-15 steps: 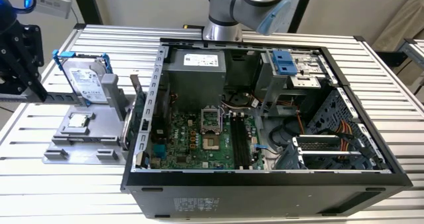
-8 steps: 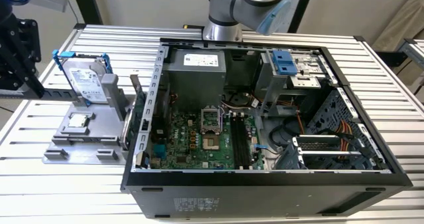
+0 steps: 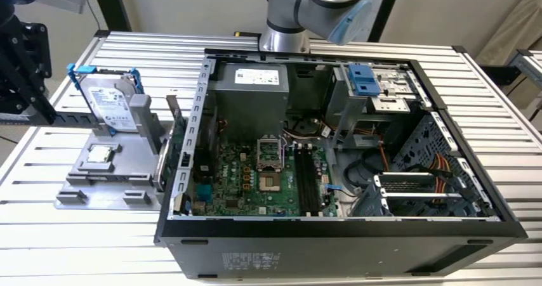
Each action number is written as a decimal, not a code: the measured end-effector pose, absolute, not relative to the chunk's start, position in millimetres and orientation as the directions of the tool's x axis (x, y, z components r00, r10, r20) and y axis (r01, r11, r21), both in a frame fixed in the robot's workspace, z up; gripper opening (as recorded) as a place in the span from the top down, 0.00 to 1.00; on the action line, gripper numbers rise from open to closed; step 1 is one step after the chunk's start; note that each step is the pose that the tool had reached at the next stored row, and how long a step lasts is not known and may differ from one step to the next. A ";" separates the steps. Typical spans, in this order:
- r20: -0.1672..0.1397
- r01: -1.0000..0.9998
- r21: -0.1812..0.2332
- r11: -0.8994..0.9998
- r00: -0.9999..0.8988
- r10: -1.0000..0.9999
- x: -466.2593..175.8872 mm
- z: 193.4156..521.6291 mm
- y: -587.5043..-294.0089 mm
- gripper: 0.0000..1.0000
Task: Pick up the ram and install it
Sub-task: 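Pick up the ram and move it above insertion slot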
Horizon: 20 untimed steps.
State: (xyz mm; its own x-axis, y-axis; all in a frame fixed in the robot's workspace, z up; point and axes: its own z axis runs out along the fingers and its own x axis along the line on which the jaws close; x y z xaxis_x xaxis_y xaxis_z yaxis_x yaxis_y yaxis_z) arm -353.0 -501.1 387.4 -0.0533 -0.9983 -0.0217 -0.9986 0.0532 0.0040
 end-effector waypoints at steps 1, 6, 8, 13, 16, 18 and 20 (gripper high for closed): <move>-0.022 -0.999 0.004 0.053 -0.053 -0.998 -353.0 387.4 -501.1 1.00; -0.022 -0.999 0.004 0.053 -0.053 -0.998 -350.5 387.5 -501.1 1.00; -0.022 -0.999 0.004 0.053 -0.053 -0.998 -347.8 387.5 -501.0 1.00; -0.022 -0.999 0.004 0.053 -0.053 -0.998 -339.5 387.5 -500.8 1.00; -0.022 -0.999 0.004 0.053 -0.053 -0.998 -333.3 387.5 -500.7 1.00; -0.022 -0.999 0.004 0.053 -0.053 -0.998 -329.3 387.5 -500.7 1.00; -0.022 -0.999 0.004 0.053 -0.053 -0.998 -325.2 387.4 -500.6 1.00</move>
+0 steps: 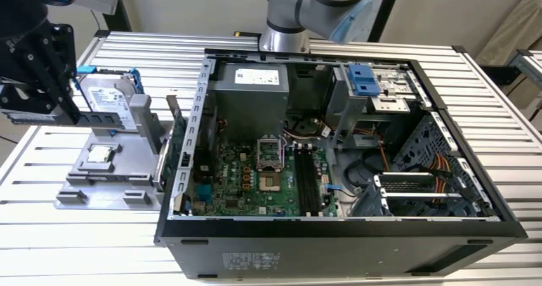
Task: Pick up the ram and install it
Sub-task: 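Pick up the ram and move it above insertion slot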
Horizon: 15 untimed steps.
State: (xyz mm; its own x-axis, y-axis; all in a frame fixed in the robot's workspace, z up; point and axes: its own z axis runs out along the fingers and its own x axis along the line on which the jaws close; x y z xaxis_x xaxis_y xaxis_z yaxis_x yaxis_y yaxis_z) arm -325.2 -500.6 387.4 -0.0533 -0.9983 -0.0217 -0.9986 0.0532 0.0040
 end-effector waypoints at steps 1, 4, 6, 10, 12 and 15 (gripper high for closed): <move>-0.022 -0.999 0.004 0.053 -0.053 -0.998 -322.9 387.4 -500.5 1.00; -0.022 -0.999 0.004 0.053 -0.053 -0.998 -315.9 387.5 -500.4 1.00; -0.022 -0.999 0.004 0.053 -0.053 -0.998 -311.3 387.5 -500.3 1.00; -0.022 -0.999 0.004 0.053 -0.053 -0.998 -291.1 387.5 -499.7 1.00; -0.022 -0.999 0.004 0.053 -0.053 -0.998 -286.8 387.5 -499.6 1.00; -0.022 -0.999 0.004 0.053 -0.053 -0.998 -280.7 387.5 -499.4 1.00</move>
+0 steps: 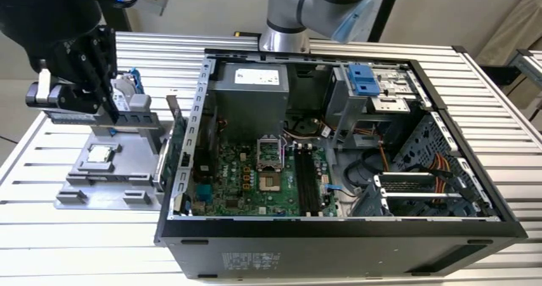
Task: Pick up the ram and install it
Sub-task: 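Pick up the ram and move it above insertion slot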
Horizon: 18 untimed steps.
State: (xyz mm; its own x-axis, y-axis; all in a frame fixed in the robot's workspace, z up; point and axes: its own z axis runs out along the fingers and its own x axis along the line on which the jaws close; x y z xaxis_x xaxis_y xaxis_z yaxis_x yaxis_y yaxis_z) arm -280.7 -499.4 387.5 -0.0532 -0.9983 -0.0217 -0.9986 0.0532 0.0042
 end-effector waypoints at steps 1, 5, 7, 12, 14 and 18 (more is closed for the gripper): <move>-0.022 -0.999 0.004 0.053 -0.053 -0.998 -278.5 387.5 -499.3 1.00; -0.022 -0.999 0.005 0.053 -0.053 -0.998 -270.2 387.5 -499.2 1.00; -0.022 -0.999 0.005 0.053 -0.053 -0.998 -265.9 387.5 -499.2 1.00; -0.022 -0.999 0.005 0.053 -0.053 -0.998 -255.4 387.4 -499.0 1.00; -0.022 -0.999 0.005 0.053 -0.053 -0.998 -251.1 387.5 -499.0 1.00; -0.022 -0.999 0.006 0.053 -0.053 -0.998 -242.4 387.4 -498.8 1.00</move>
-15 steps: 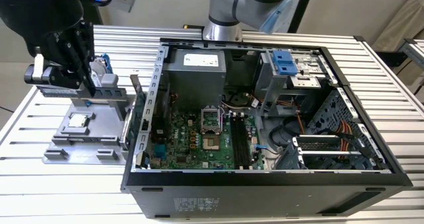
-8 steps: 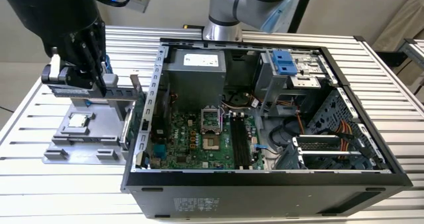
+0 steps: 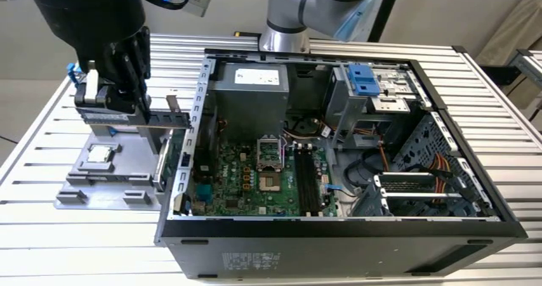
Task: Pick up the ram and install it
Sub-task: 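Pick up the ram and move it above insertion slot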
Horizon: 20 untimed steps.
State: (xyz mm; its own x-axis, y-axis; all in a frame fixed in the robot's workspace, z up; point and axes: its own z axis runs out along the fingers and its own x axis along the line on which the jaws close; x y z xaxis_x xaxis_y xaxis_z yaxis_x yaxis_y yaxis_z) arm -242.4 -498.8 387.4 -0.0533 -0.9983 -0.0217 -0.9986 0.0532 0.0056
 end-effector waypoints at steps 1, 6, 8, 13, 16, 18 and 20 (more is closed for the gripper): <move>-0.022 -0.999 0.006 0.053 -0.053 -0.998 -240.1 387.5 -498.8 1.00; -0.022 -0.999 0.006 0.053 -0.053 -0.998 -229.3 387.5 -498.6 1.00; -0.022 -0.999 0.006 0.053 -0.053 -0.998 -225.3 387.5 -498.5 1.00; -0.022 -0.999 0.006 0.053 -0.053 -0.998 -215.7 387.5 -498.4 1.00; -0.022 -0.999 0.006 0.053 -0.053 -0.998 -210.2 387.5 -498.3 1.00; -0.022 -0.999 0.006 0.053 -0.053 -0.998 -206.6 387.5 -498.2 1.00; -0.022 -0.999 0.006 0.053 -0.053 -0.998 -203.1 387.5 -498.2 1.00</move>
